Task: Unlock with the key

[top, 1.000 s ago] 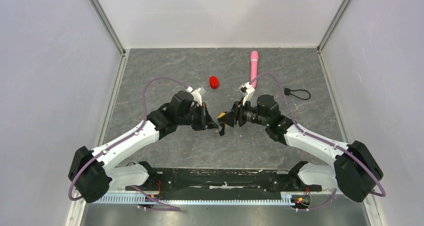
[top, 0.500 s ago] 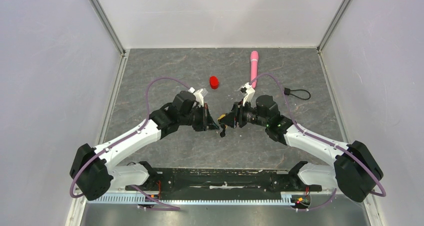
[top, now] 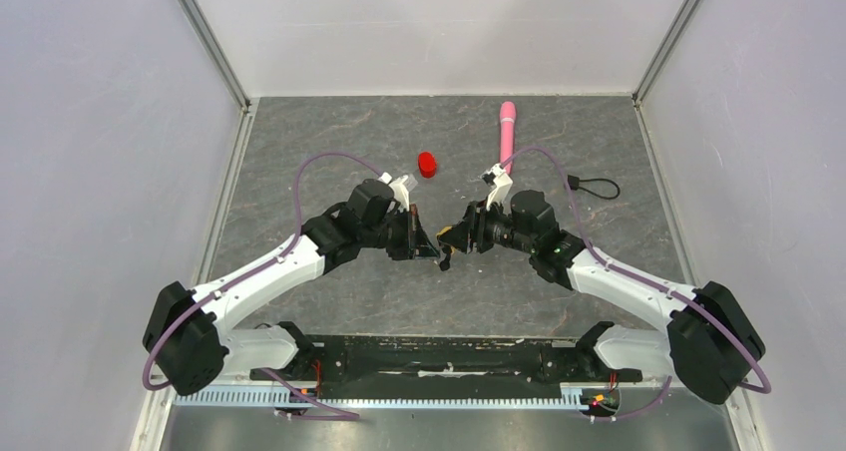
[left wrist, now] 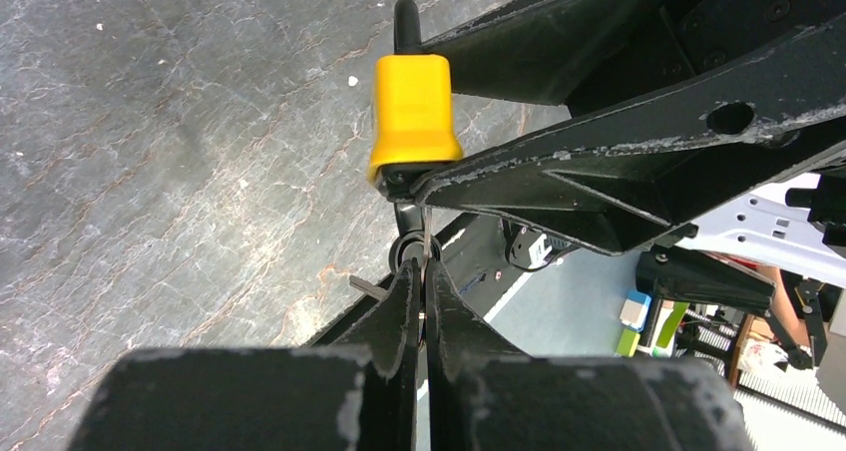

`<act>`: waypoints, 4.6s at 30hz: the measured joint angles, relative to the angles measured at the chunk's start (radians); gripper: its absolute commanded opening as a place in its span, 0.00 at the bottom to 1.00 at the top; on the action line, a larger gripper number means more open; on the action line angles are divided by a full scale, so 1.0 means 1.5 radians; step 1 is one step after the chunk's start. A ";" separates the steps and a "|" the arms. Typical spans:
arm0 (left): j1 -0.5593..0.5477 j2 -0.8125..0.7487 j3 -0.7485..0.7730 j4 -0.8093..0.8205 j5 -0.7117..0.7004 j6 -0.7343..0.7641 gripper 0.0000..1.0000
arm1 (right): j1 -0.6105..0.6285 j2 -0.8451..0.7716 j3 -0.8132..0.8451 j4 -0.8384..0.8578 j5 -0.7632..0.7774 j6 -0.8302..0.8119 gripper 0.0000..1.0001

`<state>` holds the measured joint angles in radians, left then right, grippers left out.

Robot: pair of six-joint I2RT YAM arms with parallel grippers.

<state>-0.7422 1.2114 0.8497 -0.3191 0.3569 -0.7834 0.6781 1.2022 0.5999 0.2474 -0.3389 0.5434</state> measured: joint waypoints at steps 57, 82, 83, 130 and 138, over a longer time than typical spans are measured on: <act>-0.057 0.030 0.064 -0.074 -0.148 0.044 0.02 | 0.006 0.008 -0.019 0.064 -0.007 0.015 0.00; -0.085 0.024 0.025 -0.029 -0.217 0.003 0.02 | 0.025 0.032 -0.039 0.099 0.004 0.061 0.00; -0.085 0.022 0.025 -0.031 -0.219 0.003 0.02 | 0.025 0.032 -0.039 0.099 0.003 0.063 0.00; -0.096 -0.050 -0.062 0.066 -0.261 -0.020 0.41 | 0.053 0.012 -0.036 -0.034 0.106 0.092 0.00; -0.105 -0.026 -0.077 0.097 -0.262 -0.039 0.39 | 0.053 0.005 -0.035 -0.036 0.110 0.096 0.00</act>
<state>-0.8989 1.1728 0.7345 -0.1730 -0.0357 -0.8417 0.7570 1.2091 0.5480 0.1932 -0.1738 0.6876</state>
